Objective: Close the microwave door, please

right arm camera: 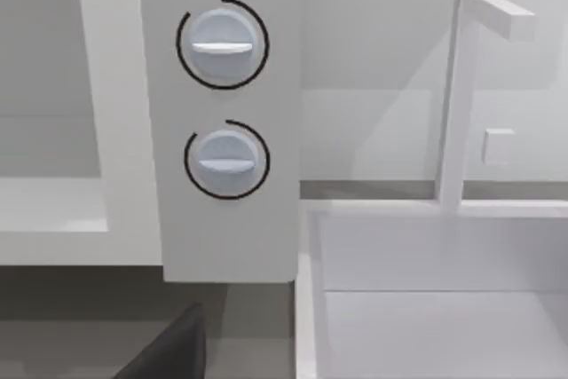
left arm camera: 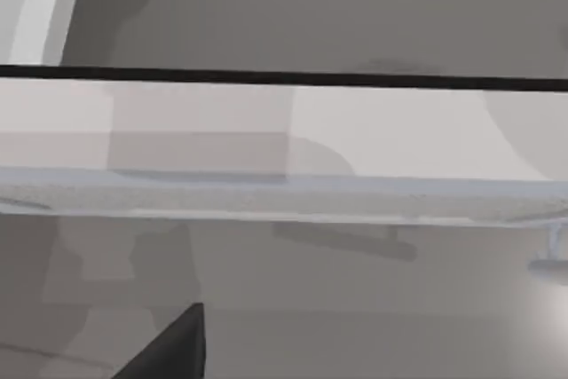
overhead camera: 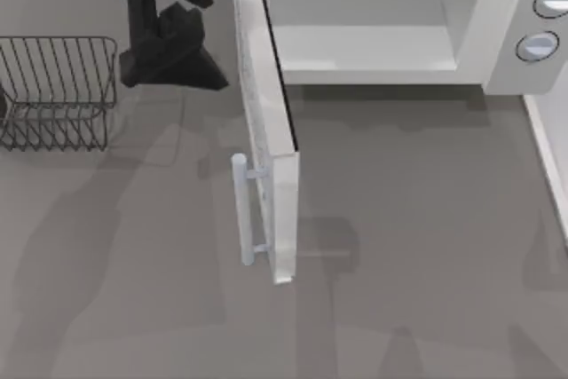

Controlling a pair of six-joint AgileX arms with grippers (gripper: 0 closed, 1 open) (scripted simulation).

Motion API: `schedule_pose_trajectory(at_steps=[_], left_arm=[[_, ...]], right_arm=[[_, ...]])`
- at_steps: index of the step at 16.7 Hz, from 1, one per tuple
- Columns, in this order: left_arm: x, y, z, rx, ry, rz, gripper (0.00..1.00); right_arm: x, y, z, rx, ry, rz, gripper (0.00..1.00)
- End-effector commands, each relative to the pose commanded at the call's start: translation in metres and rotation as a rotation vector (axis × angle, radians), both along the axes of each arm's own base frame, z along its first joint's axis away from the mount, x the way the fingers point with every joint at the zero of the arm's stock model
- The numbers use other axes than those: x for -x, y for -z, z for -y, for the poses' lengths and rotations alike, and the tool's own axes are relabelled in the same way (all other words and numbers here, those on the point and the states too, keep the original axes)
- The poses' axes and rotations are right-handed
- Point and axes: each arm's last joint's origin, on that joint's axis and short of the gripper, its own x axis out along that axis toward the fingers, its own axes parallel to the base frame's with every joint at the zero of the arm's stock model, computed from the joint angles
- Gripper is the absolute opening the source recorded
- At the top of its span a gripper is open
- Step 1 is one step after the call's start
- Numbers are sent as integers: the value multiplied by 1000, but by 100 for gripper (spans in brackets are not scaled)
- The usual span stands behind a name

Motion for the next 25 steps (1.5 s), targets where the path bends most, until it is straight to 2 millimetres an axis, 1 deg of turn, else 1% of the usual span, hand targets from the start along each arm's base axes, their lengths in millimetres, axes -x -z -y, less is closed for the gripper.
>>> schedule_pose_trajectory(at_steps=[7, 9, 12, 25], left_arm=[[-6, 54, 32, 1, 1, 2, 100], [-5, 61, 35, 0, 1, -1, 100], [-5, 61, 36, 0, 1, -1, 100], [-5, 61, 36, 0, 1, -1, 2]], right_arm=[[0, 0, 0, 0, 0, 0, 100], [0, 0, 0, 0, 0, 0, 100], [0, 0, 0, 0, 0, 0, 100], [0, 0, 0, 0, 0, 0, 100]])
